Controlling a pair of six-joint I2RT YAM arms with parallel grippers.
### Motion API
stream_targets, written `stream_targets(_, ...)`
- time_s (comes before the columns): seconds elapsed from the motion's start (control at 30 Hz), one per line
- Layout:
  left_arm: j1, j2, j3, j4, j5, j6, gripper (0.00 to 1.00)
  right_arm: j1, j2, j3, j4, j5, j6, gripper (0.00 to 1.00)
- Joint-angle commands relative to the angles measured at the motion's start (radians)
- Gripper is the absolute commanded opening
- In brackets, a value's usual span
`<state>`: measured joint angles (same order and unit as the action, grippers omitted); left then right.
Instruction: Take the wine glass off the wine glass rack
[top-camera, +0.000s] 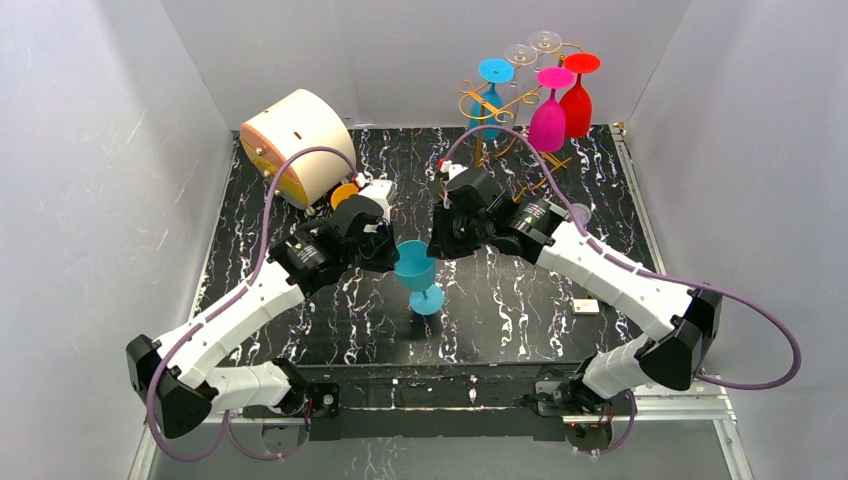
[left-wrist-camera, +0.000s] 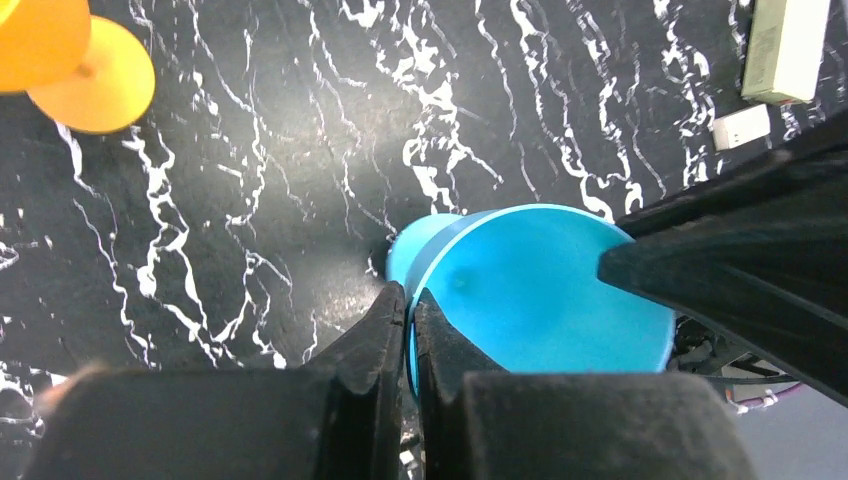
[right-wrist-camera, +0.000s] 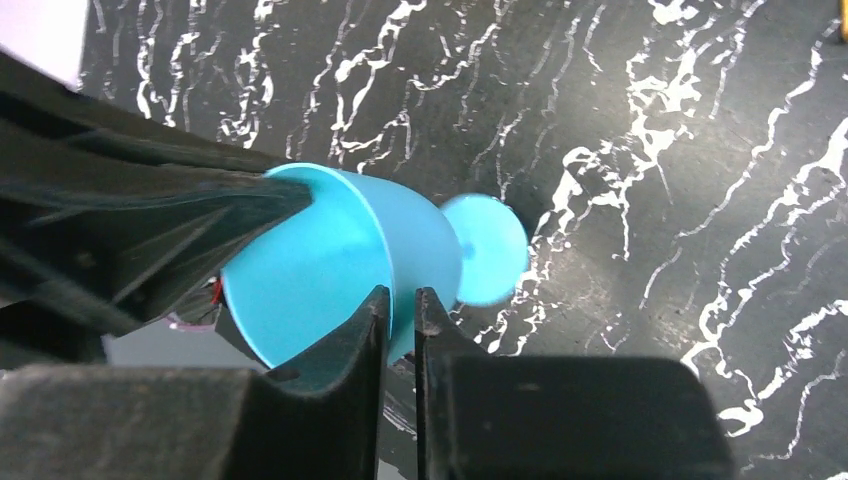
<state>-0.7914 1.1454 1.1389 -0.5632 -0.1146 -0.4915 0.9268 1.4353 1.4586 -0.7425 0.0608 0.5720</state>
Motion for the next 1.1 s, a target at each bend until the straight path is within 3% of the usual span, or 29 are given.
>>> stream_targets(0.0,-0.005,-0.003,0.029,-0.069,-0.033,0.007,0.0,-0.008,-0.058,0.029,0.09,-0.112,0.018,0.23)
stream_targets(0.3,-0.004,0.021,0.071,-0.07,-0.126,0.035,0.0,-0.009,-0.203,-0.042,0.133,-0.068,0.062,0.55)
stream_targets(0.5,-0.005,0.126,0.165,-0.06,-0.199,0.046,0.0,-0.009,-0.355,-0.186,0.164,0.111,0.112,0.71)
stream_targets(0.6,-0.001,0.218,0.25,-0.064,-0.301,0.029,0.0,-0.009,-0.442,-0.26,0.16,0.218,0.166,0.78)
stream_targets(0.7,0.034,0.295,0.306,-0.074,-0.351,0.063,0.0,-0.008,-0.511,-0.292,0.14,0.301,0.234,0.82)
stream_targets(0.93,0.182,0.414,0.394,-0.039,-0.261,0.067,0.0,-0.008,-0.612,-0.37,0.117,0.405,0.243,0.86)
stream_targets(1.07,0.195,0.54,0.562,-0.068,-0.258,0.081,0.0,-0.009,-0.626,-0.394,0.12,0.402,0.237,0.88)
